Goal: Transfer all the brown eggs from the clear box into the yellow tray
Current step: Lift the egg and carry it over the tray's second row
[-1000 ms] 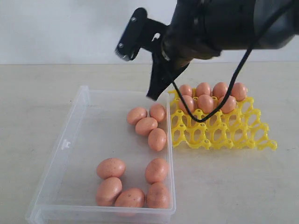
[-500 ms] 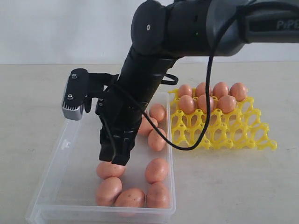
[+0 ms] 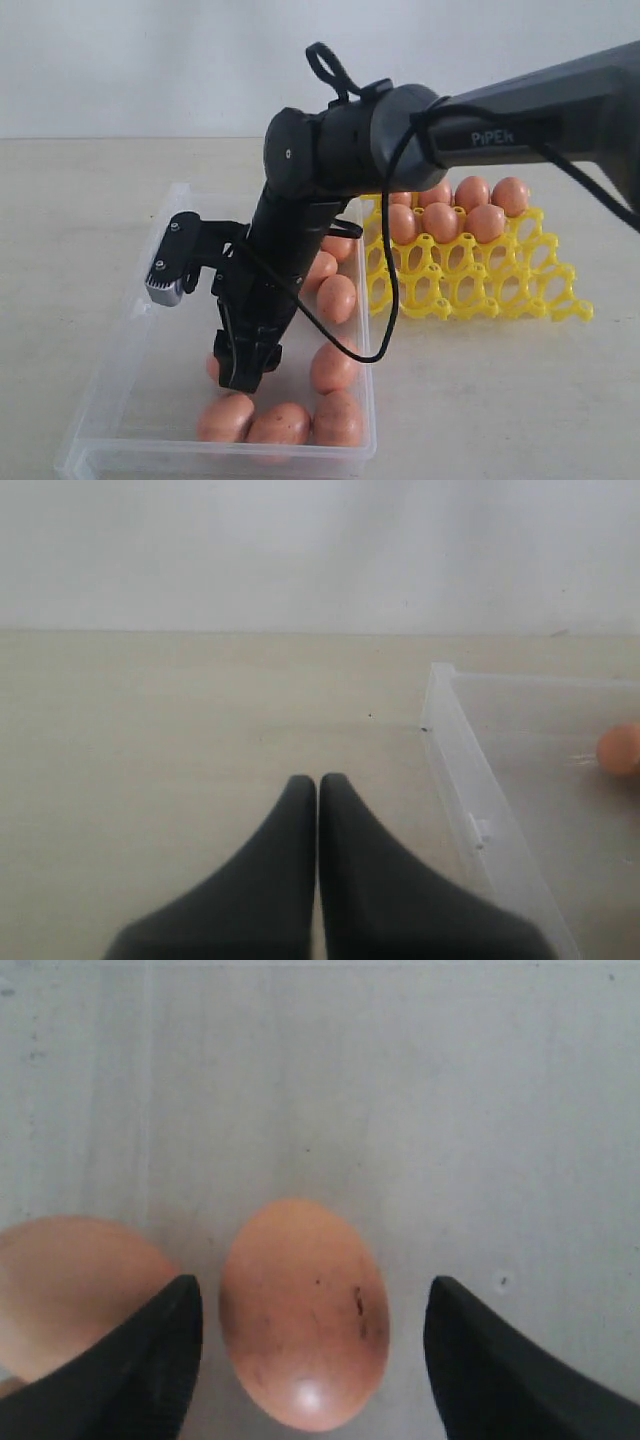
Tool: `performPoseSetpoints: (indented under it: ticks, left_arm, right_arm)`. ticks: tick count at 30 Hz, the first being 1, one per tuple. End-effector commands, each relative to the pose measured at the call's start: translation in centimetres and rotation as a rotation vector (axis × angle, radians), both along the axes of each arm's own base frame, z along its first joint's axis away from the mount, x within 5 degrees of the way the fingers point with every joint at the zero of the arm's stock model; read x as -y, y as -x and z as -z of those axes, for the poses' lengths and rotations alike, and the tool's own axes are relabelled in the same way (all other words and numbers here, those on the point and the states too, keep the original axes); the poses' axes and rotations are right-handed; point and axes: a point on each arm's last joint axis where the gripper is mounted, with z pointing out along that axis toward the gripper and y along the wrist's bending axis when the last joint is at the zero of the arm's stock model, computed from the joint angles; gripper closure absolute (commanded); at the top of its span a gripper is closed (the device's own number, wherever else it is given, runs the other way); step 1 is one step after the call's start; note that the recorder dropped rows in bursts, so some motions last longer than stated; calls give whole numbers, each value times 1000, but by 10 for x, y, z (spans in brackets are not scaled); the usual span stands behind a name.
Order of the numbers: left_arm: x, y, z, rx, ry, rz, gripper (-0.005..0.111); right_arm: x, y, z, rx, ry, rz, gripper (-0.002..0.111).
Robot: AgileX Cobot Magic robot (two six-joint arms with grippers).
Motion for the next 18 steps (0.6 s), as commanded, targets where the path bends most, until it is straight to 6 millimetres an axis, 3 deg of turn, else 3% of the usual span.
performPoseSetpoints:
  ticks: [1,3,4,5,7,9,11,12,14,16,18]
  left_arm:
    - [0,0,1,-4,6,0,105]
    - [0,0,1,-4,6,0,105]
    - [0,0,1,-4,6,0,105]
    - [0,0,1,-4,6,0,105]
    - [0,0,1,-4,6,0,105]
    - [0,0,1,-4,6,0,105]
    - [0,0,1,-4,6,0,105]
    - [0,0,1,-4,6,0,105]
    - [0,0,1,-4,6,0,105]
    - [0,0,1,-4,6,0,105]
    - [0,0,1,-4,6,0,105]
  right_arm:
    - [-4,-8,15,39,-7,23,50]
    - [-5,-12,18,63,-18,75,67]
    - [-5,-16,17,94,-24,101,92]
    - [-6,-17,17,110,-31,104,105]
    - [-9,-24,8,179,-94,161,109]
    - [-13,-32,-20,222,-231,345,109]
    - [-3,-43,-57,135,-461,727,109]
    - [12,-48,-65,89,-611,973,109]
    - [59,-35,-66,107,-927,1459,109]
    - [119,6,-67,307,-1297,1545,109]
    - [163,27,-67,488,-1450,1460,109]
